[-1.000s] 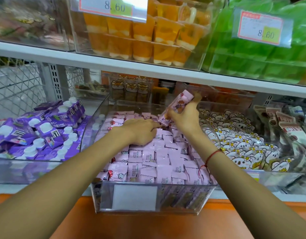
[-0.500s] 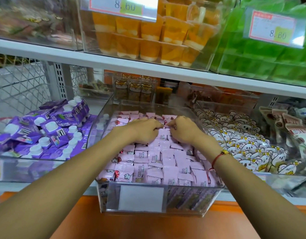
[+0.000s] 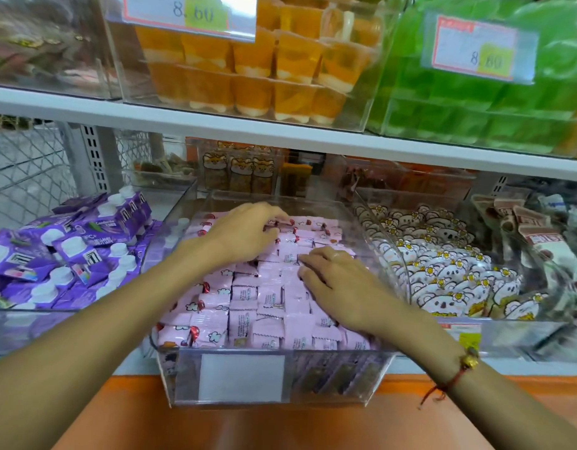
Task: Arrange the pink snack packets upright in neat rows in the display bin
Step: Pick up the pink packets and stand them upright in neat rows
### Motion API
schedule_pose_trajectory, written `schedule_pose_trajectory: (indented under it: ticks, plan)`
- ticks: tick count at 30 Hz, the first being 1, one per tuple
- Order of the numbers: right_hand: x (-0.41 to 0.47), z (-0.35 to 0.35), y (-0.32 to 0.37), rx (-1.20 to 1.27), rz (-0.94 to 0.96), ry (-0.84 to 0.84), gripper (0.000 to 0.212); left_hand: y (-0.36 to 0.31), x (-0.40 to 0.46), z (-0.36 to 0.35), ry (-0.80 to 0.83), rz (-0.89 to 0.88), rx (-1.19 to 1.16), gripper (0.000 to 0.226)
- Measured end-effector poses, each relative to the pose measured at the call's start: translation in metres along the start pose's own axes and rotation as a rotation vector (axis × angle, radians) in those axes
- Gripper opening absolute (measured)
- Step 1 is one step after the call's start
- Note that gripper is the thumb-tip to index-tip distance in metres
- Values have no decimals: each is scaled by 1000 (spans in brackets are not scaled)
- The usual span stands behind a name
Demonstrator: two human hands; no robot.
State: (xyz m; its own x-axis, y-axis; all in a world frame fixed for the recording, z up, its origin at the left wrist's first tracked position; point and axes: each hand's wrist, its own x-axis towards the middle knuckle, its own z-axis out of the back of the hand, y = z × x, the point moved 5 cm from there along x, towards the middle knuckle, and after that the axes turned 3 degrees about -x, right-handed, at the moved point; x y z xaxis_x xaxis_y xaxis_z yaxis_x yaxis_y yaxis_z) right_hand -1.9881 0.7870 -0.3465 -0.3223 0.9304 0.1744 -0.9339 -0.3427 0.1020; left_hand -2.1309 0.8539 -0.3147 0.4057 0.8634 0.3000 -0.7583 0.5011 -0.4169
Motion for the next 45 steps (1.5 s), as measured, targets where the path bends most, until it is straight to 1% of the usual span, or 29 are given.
schedule_pose_trajectory:
  ticks: [2, 4, 5, 7, 9, 11, 13, 16, 19, 21, 23, 25, 27, 28, 31, 32, 34, 35, 37, 39, 41, 42, 43, 45]
  plan:
    - [1, 1, 0, -6, 0, -26, 45, -6, 7, 1, -54, -20, -52, 31]
    - [2, 0, 1, -4, 1, -42, 45, -15, 18, -5, -42, -62, -74, 29]
    - [2, 0, 1, -8, 0, -43, 45, -21, 24, -10, -4, -84, -73, 29]
    - [2, -1, 1, -27, 1, -41, 44, -32, 35, -22, 127, -123, -49, 30]
    - [1, 0, 2, -29, 5, -40, 44, -38, 45, -34, 247, -139, 59, 33]
    - [-1, 1, 5, -55, 40, -33, 43, -39, 53, -41, 296, -131, 165, 32]
    - [-3, 1, 7, -93, 74, -31, 42, -40, 58, -41, 284, -146, 208, 27]
    - [-2, 1, 5, -71, 47, -43, 44, -43, 63, -36, 200, -178, 275, 23]
    - [-2, -1, 3, -15, 6, -35, 47, -41, 62, -36, 105, -129, 259, 23]
    - [-2, -1, 3, -19, 3, -30, 47, -38, 61, -36, 2, -53, 139, 21]
    - [-2, 0, 4, -25, -2, -12, 47, -35, 61, -29, -122, 43, -48, 18]
    - [1, 3, 5, 5, -11, 28, 46, -32, 62, -22, -188, 96, -168, 17]
    - [7, 14, 4, 48, -15, 47, 41, -31, 61, -19, -198, 98, -199, 16]
    - [11, 24, 2, 66, -28, 25, 38, -31, 59, -18, -204, 89, -202, 17]
    - [28, 61, -18, 71, -158, -123, 27, -33, 50, -15, -278, 45, -193, 16]
    - [32, 71, -27, 57, -225, -156, 28, -35, 46, -12, -319, 34, -201, 16]
    - [36, 80, -44, 74, -333, -147, 44, -42, 38, -4, -412, 29, -282, 16]
    - [38, 78, -50, 137, -348, -108, 53, -45, 33, 1, -458, 39, -350, 14]
    - [39, 72, -51, 376, -292, -24, 62, -46, 25, 9, -512, 95, -502, 11]
    - [37, 67, -48, 628, -198, 14, 55, -41, 19, 11, -494, 208, -694, 13]
    - [32, 65, -47, 780, -159, -19, 40, -34, 13, 10, -459, 323, -972, 16]
    - [28, 64, -46, 819, -158, -48, 36, -30, 10, 9, -447, 379, -1092, 16]
    - [26, 61, -44, 823, -157, -81, 36, -25, 5, 7, -436, 438, -1202, 16]
    - [22, 60, -38, 741, -135, -168, 43, -18, -3, 2, -381, 553, -1412, 15]
